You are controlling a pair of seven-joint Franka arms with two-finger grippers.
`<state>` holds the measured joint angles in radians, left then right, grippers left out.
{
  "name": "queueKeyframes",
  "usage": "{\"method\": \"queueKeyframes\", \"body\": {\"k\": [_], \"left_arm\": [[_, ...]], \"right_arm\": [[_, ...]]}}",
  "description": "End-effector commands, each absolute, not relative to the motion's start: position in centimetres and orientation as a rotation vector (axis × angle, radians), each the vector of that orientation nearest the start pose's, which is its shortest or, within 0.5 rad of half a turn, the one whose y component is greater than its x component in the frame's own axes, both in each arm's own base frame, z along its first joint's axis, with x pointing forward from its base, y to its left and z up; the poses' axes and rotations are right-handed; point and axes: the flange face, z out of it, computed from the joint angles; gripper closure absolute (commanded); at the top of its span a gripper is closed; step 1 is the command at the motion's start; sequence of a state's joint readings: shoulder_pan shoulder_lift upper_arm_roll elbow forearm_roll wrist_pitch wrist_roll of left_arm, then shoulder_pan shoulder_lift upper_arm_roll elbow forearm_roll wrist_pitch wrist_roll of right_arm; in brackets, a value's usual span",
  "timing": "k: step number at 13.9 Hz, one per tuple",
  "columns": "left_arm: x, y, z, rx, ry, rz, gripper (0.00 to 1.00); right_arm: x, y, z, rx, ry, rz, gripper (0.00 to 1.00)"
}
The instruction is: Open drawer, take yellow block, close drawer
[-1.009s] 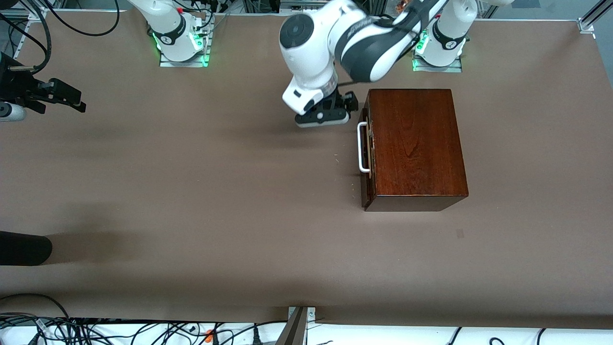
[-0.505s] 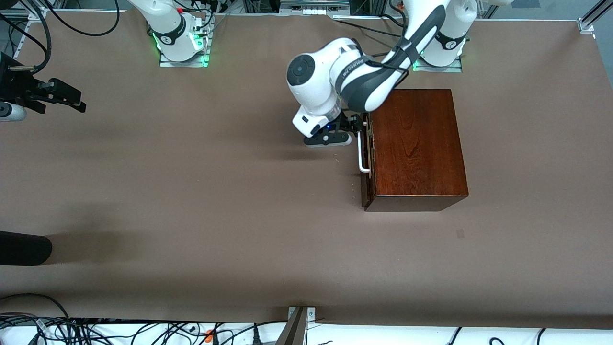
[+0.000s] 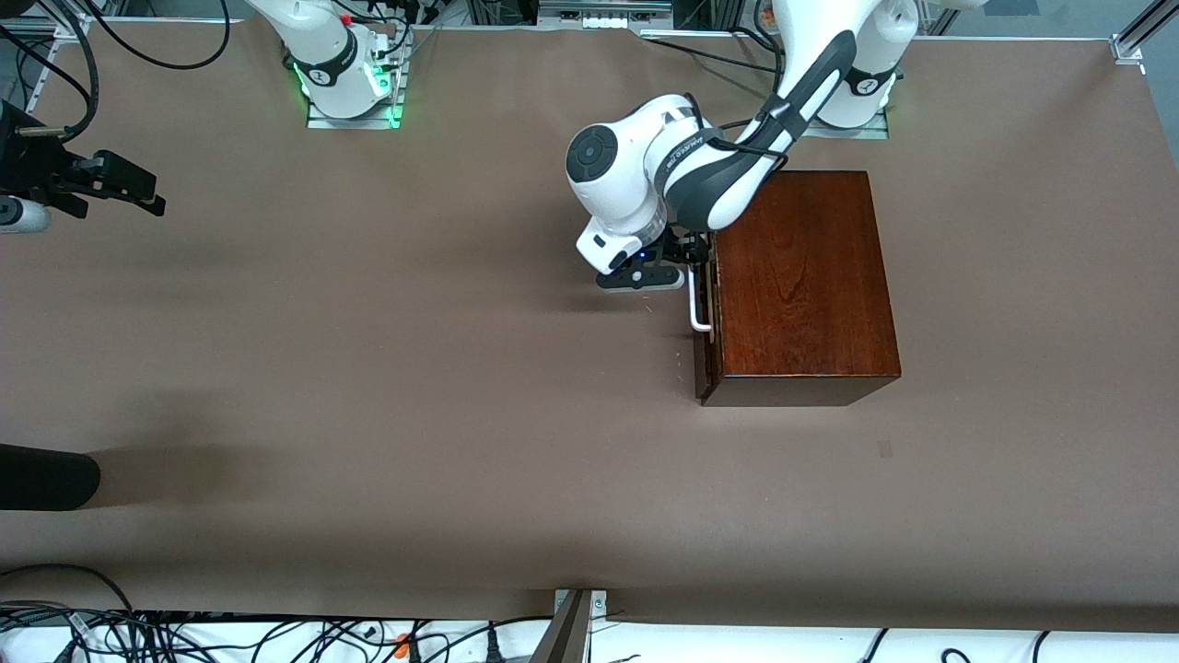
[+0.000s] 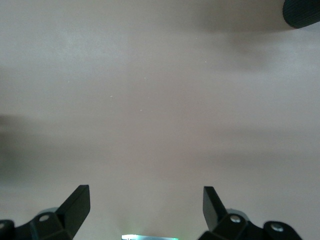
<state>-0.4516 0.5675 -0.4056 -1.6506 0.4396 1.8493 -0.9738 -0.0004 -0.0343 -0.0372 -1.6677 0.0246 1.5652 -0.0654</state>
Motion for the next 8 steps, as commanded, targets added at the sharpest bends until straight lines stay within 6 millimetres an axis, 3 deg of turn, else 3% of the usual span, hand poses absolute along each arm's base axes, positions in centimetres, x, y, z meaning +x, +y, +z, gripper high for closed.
{"method": "queueKeyframes", "body": {"k": [1,4,8], "left_arm": [[47.2,-44.5,27.2,-2.783,0.093,0.042,0.00],[47.2,-44.9,26.4,-2.799,0.103,0.042,0.00],[47.7,-45.9,27.0,-2.824,0.081,0.021,0.00]], "right_arm": [[53.9,-2.0,60.2,-3.112,-0.057,0.108,0.00],[54.0,-2.0,60.1,-3.112,-0.057,0.110,0.00],[53.9,-2.0,60.2,-3.112,-0.057,0.108,0.00]]}}
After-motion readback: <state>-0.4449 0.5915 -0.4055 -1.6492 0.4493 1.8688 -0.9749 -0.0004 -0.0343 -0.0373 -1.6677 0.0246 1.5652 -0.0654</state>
